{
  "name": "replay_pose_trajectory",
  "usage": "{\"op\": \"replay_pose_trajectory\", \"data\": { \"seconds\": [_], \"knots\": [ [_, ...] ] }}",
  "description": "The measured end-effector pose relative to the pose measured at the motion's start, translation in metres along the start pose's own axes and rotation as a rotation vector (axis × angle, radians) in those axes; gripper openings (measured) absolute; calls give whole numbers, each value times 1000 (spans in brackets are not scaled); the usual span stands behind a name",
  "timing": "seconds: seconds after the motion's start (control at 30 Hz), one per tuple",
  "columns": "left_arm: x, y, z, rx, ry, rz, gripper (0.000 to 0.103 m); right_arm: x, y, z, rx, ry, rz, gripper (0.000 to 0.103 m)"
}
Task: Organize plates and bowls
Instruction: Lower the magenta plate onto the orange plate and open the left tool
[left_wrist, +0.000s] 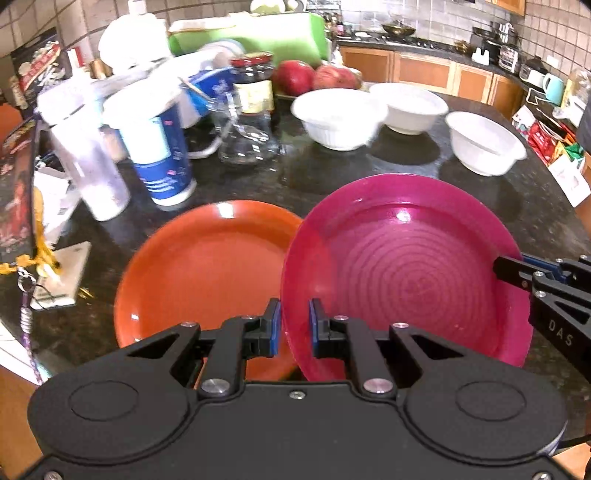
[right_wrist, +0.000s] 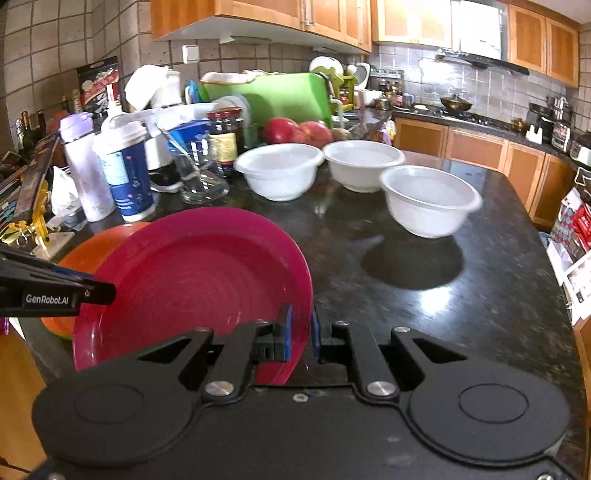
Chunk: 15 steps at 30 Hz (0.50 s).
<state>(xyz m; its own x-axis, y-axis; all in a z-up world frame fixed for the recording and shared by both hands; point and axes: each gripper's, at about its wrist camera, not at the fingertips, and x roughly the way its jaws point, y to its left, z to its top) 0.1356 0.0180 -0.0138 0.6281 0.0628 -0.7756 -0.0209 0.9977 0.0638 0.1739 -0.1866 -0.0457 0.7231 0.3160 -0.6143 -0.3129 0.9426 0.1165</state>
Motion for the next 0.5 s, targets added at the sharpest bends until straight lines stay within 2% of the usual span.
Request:
{"op": "replay_pose_trajectory", "data": {
  "seconds": [0.5],
  "knots": [
    [7, 88, 3, -19, -9, -1, 20, 27, 88, 25, -18, 7, 5, 13]
  ]
}}
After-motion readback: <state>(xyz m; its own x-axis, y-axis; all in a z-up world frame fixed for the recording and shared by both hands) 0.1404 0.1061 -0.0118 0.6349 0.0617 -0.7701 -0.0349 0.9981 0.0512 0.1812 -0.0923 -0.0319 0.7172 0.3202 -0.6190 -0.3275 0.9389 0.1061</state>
